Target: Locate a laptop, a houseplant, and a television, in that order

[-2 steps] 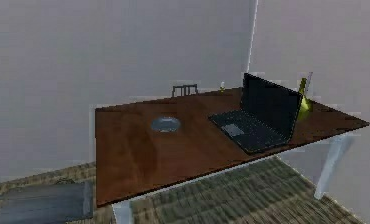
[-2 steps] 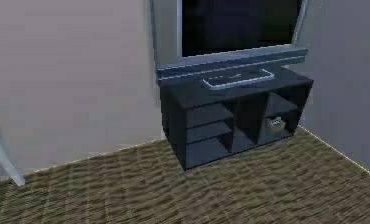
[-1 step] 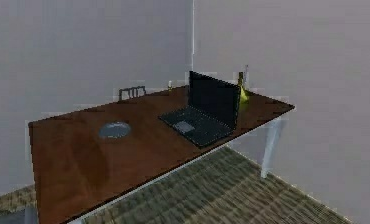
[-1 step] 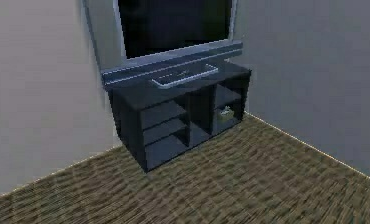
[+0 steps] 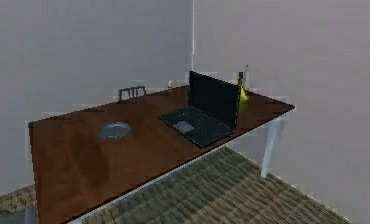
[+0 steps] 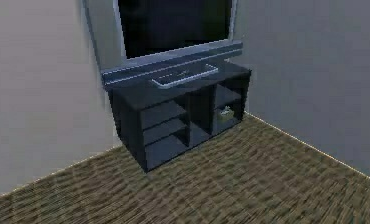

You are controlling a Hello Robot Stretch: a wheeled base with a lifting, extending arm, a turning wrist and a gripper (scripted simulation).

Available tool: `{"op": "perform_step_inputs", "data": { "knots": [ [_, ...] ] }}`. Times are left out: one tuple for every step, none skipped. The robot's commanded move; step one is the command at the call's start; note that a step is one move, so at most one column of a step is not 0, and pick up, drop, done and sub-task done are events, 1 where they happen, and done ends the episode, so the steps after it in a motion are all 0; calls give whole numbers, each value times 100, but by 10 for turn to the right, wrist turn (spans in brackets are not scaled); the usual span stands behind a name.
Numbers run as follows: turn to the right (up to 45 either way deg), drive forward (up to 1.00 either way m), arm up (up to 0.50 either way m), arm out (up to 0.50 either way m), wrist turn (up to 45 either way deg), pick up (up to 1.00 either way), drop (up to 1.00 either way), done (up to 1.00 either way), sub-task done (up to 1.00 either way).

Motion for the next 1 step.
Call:
{"op": "perform_step_inputs", "data": {
  "knots": [
    [-450, 0, 0, 0, 0, 0, 0, 0, 0]
  ]
}}
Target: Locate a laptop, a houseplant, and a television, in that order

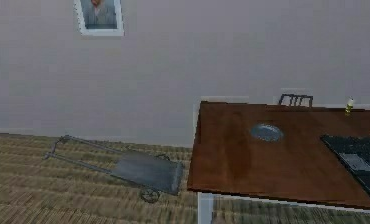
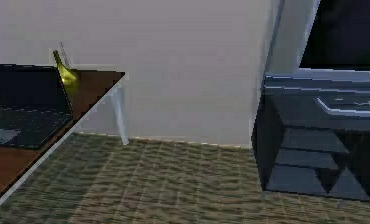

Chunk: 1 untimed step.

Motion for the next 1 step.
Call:
{"op": "perform_step_inputs", "data": {
  "knots": [
    [-450, 0, 0, 0, 0, 0, 0, 0, 0]
  ]
}}
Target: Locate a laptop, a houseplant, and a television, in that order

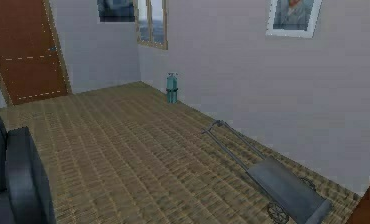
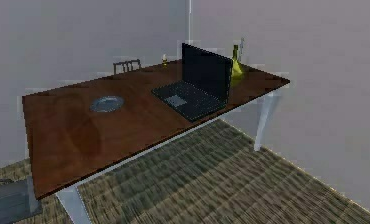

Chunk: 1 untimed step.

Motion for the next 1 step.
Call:
{"op": "perform_step_inputs", "data": {
  "knots": [
    [-90, 0, 0, 0, 0, 0, 0, 0, 0]
  ]
}}
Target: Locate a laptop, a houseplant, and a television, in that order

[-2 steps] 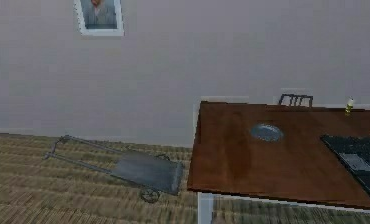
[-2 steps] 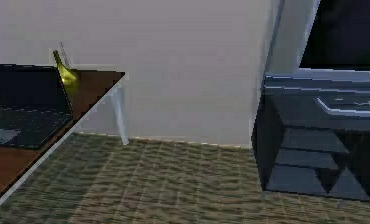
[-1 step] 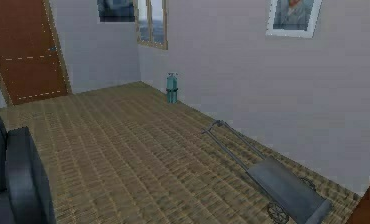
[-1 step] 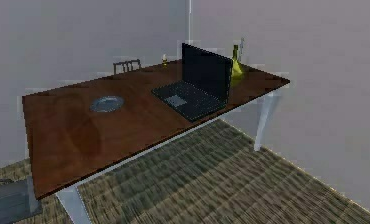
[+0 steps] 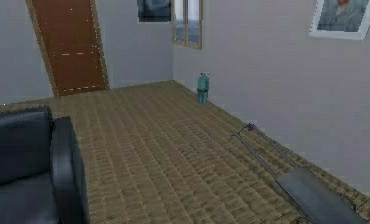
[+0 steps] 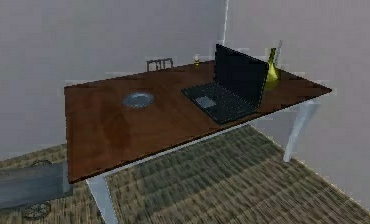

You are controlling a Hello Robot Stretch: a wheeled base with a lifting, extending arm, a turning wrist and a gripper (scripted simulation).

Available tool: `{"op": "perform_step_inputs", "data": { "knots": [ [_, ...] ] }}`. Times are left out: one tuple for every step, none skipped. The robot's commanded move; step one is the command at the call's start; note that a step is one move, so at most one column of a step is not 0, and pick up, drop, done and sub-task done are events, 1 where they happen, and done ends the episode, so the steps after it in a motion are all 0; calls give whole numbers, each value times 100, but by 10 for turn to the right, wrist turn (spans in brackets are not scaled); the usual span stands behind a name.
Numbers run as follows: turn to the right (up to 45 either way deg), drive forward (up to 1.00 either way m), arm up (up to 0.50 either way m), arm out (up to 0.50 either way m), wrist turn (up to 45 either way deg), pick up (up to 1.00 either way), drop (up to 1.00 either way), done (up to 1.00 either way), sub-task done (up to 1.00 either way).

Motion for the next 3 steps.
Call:
{"op": "perform_step_inputs", "data": {
  "knots": [
    [0, 30, 0, 0, 0, 0, 0, 0, 0],
    [-60, 0, 0, 0, 0, 0, 0, 0, 0],
    [0, 70, 0, 0, 0, 0, 0, 0, 0]
  ]
}}
